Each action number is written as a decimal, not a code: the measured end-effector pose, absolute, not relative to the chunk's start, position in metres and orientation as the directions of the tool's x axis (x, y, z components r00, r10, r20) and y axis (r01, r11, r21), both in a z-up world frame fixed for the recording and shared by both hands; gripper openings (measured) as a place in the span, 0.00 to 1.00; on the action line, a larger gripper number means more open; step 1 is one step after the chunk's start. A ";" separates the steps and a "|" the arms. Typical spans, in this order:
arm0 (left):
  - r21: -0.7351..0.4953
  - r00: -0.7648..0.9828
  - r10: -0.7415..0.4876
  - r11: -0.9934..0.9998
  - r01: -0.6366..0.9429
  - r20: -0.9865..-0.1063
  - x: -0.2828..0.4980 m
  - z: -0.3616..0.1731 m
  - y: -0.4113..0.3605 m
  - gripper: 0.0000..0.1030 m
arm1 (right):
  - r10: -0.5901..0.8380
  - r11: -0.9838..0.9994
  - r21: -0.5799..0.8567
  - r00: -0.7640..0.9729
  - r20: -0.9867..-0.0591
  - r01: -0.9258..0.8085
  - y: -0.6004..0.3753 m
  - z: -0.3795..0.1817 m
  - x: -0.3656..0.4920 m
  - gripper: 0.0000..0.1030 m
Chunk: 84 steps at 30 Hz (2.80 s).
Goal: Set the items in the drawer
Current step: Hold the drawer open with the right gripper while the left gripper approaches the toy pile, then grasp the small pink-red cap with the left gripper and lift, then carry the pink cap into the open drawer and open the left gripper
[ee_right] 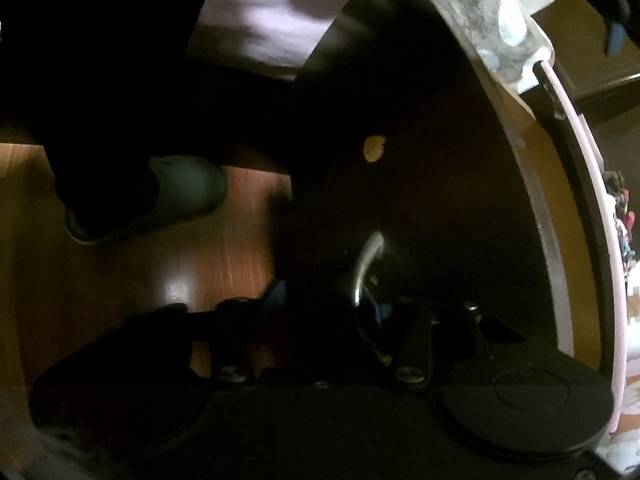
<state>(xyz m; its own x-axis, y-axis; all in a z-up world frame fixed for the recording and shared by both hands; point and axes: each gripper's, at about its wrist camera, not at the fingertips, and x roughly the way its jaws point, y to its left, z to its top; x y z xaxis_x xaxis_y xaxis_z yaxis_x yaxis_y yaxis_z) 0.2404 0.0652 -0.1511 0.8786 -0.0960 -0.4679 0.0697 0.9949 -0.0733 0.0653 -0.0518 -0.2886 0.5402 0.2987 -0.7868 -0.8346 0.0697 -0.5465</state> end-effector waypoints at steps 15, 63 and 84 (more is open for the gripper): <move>0.070 0.848 -0.060 0.991 0.114 -0.527 0.382 -0.117 0.034 0.83 | 0.315 0.085 -0.543 0.540 -0.781 -0.835 -0.047 -0.293 0.062 0.40; 0.202 0.850 -0.109 0.949 0.244 -0.515 0.502 -0.080 0.005 0.17 | 0.340 0.078 -0.544 0.535 -0.773 -0.835 -0.050 -0.297 0.061 0.46; -0.103 0.635 -0.312 0.933 0.344 -0.707 0.333 -0.155 -0.005 0.17 | 0.339 0.081 -0.541 0.533 -0.775 -0.837 -0.052 -0.297 0.060 0.46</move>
